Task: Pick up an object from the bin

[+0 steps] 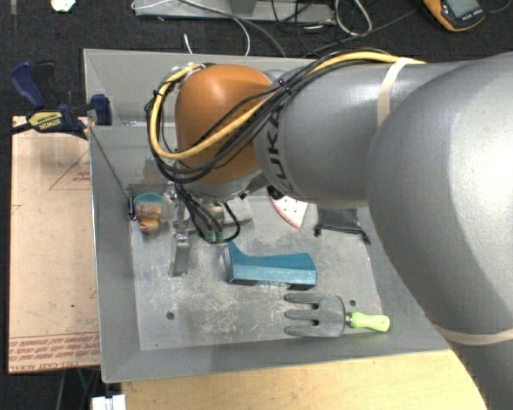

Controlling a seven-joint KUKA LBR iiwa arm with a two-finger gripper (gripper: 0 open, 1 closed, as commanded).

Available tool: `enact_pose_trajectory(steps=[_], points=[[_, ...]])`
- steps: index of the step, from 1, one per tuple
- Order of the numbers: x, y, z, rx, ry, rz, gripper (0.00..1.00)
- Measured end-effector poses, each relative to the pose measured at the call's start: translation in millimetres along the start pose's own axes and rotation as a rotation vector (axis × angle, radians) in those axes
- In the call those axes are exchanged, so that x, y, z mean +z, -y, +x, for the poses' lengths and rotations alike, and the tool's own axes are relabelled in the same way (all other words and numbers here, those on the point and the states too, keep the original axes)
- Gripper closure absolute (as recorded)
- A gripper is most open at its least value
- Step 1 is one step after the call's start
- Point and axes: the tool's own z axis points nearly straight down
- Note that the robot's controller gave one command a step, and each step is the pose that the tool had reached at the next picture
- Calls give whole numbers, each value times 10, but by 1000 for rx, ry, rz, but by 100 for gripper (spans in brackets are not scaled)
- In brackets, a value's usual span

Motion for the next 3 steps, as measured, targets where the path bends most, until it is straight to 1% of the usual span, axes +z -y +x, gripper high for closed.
enact_pose_trajectory(steps=[1,2,3], points=[[-43,9,-22,3,7,-1,0],[-80,395,132,-79,6,-2,0],[-336,636,321,-11,6,-3,0]])
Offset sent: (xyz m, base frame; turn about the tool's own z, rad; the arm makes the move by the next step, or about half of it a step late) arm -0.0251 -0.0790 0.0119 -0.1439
